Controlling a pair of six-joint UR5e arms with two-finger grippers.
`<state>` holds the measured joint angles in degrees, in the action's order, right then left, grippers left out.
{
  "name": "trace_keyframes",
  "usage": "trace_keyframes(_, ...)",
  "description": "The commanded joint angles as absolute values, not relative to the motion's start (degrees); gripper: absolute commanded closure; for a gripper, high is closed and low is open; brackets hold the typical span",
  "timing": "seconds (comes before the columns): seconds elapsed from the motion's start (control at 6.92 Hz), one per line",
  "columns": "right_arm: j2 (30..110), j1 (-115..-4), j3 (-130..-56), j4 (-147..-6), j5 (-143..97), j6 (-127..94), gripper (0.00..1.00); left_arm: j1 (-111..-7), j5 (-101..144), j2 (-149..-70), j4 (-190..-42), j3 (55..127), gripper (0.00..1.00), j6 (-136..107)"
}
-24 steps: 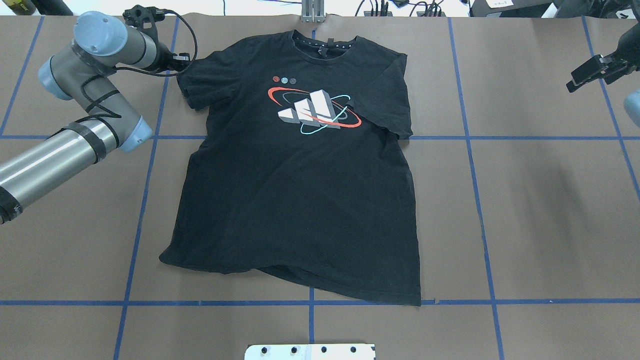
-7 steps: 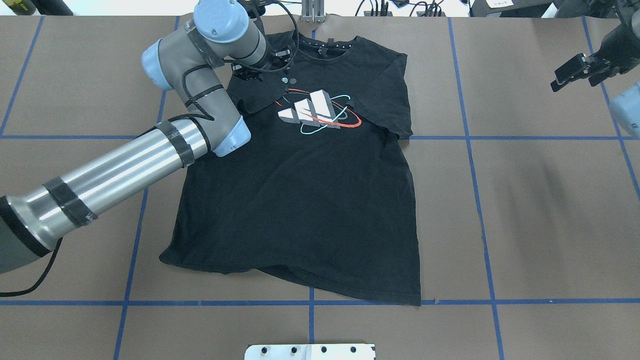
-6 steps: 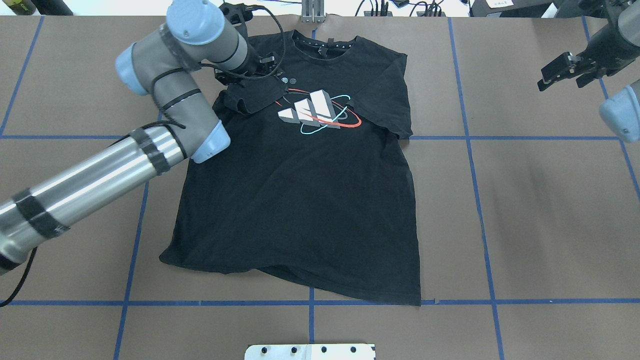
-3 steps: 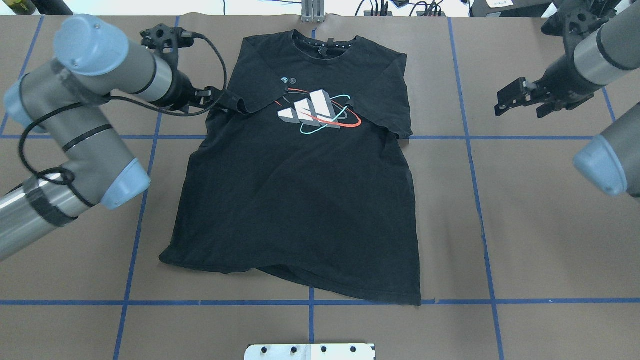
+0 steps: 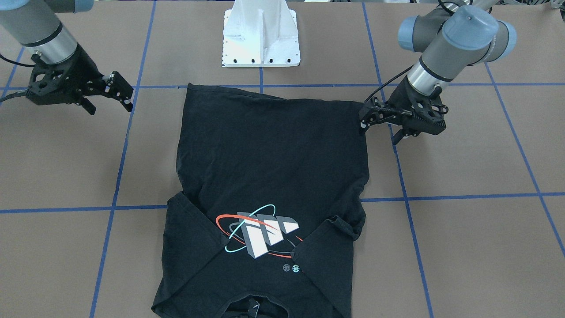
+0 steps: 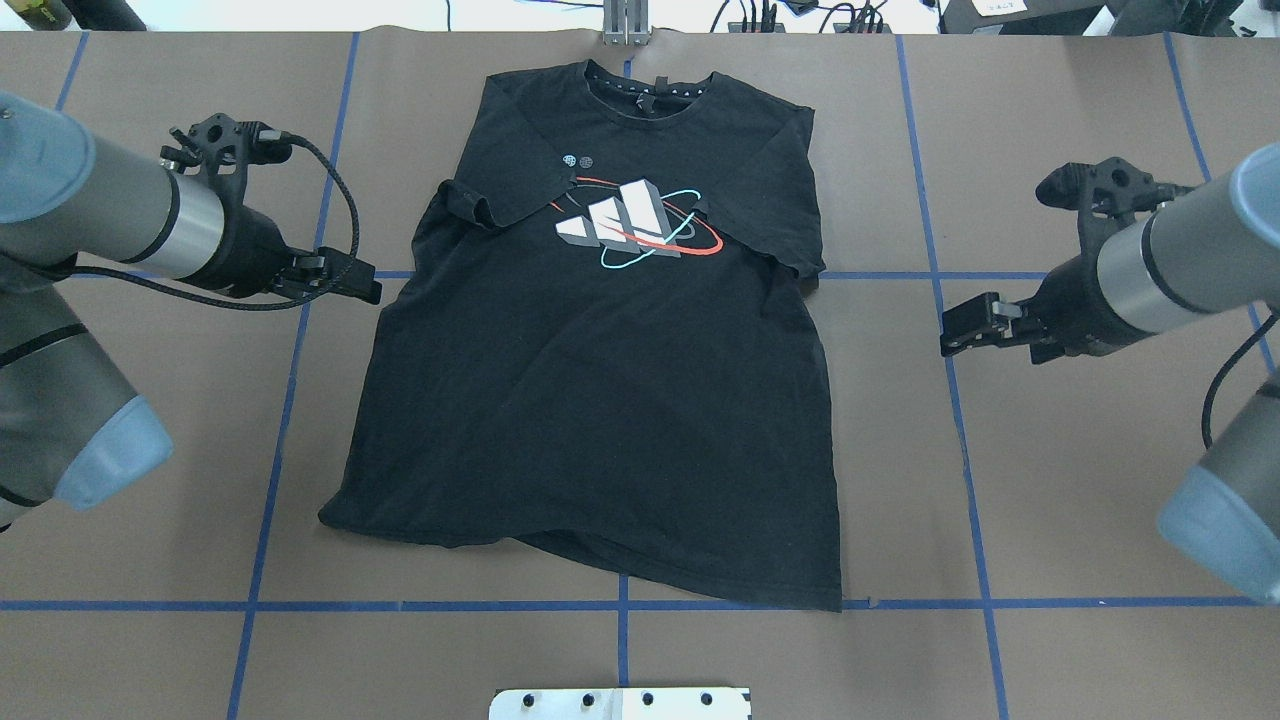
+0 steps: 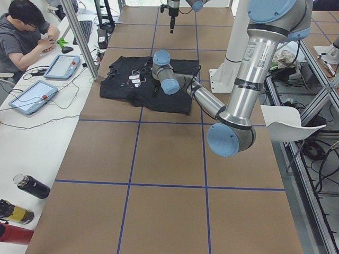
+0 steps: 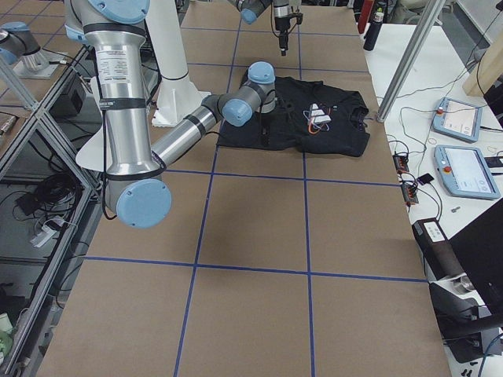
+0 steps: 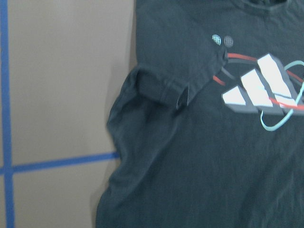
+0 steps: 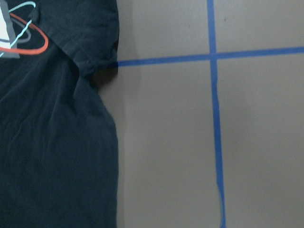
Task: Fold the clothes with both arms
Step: 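Move both grippers down to the shirt's hem corners nearest the robot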
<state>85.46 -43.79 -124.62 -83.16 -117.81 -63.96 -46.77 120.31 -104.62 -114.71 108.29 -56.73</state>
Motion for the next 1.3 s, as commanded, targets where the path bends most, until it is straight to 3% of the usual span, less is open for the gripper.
trace_keyframes(0.0, 87.53, -28.9, -130.24, -83.14, -105.62, -77.99, 0.0, -45.1, 120.32, -96.03, -121.93, 111.35, 0.0, -56.43)
trace_keyframes(0.14, 88.32, -20.3, -131.21, -83.14, -96.6, -83.88, 0.0, -42.65, 118.76, -90.41, -129.47, 111.36, 0.0, -56.77)
trace_keyframes(0.43, 88.85, -11.03, -131.22, -82.97, -88.02, -89.63, 0.0, -37.29, 114.63, -88.68, -131.48, 110.92, 0.0, -58.26)
trace_keyframes(1.16, 89.03, -9.32, -130.87, -80.86, -86.13, -89.91, 0.0, -24.97, 105.04, -88.68, -138.78, 107.06, 0.0, -66.62)
